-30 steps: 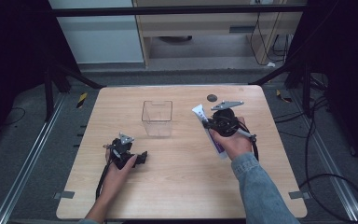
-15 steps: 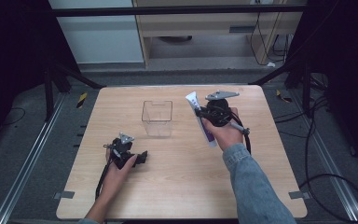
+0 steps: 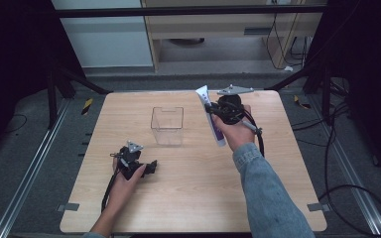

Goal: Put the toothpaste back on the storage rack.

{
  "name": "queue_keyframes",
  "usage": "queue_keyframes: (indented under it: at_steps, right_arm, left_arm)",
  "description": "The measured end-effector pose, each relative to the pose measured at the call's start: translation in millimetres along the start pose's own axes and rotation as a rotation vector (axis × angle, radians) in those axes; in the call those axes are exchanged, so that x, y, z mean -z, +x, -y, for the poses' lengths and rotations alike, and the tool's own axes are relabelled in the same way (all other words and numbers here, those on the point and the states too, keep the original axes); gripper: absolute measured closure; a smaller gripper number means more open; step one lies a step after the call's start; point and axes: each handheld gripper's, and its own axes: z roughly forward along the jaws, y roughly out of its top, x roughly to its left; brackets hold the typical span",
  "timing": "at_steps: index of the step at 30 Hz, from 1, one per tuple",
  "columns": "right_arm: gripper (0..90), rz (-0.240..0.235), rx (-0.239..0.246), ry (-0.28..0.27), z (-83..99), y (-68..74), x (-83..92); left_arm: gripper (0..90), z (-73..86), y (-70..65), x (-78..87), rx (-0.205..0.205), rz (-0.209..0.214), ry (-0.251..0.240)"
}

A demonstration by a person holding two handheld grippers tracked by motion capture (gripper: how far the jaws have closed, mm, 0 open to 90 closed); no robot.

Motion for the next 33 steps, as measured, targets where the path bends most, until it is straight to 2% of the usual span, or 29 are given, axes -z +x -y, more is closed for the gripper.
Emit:
queue_keyframes:
  at_steps: [15, 33]
  right_arm:
    - [79.5, -0.012, 0.003, -0.045, -16.2, 13.6, -11.2]
    - [79.5, -0.034, 0.020, -0.055, -29.6, 26.5, -20.1]
  left_arm:
    - [0.0, -0.9, 0.1, -0.6, -0.001, -0.004, 0.003]
    - [0.0, -1.0, -0.1, -0.9, 0.002, -0.003, 0.000]
